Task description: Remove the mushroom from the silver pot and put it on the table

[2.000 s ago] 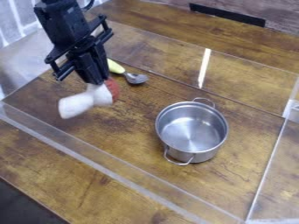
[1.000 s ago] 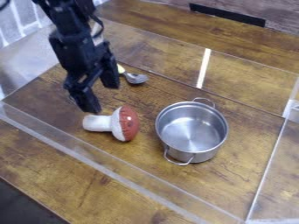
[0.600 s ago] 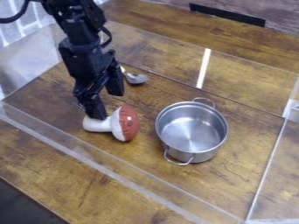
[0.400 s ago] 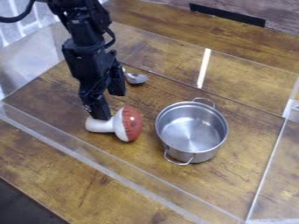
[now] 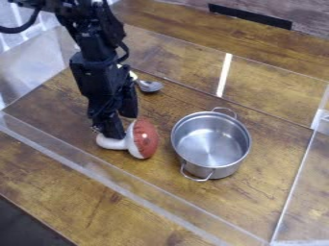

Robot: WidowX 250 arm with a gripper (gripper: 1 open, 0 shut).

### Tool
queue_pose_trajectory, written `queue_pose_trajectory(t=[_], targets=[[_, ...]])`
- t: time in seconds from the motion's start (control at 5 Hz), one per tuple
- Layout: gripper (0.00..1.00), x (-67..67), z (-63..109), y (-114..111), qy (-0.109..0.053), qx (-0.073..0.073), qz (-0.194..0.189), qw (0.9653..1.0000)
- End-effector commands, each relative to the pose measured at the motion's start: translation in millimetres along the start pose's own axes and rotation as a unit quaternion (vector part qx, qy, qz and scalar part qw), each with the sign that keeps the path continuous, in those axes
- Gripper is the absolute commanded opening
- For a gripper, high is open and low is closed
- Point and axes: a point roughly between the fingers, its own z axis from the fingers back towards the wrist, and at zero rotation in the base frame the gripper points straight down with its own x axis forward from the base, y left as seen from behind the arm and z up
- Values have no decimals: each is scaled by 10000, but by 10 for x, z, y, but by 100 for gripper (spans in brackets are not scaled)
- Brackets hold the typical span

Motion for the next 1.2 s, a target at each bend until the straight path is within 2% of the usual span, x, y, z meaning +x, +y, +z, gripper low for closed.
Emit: queue_pose_trajectory(t=[0.0, 0.4, 0.8, 1.0], targets=[[0, 19, 176, -101, 102, -288, -510, 9982], [0, 239, 317, -287, 270, -296, -1191, 9921], [0, 255, 408, -121, 196, -333, -1008, 9942], [100, 313, 502, -240, 150, -357, -807, 9960]])
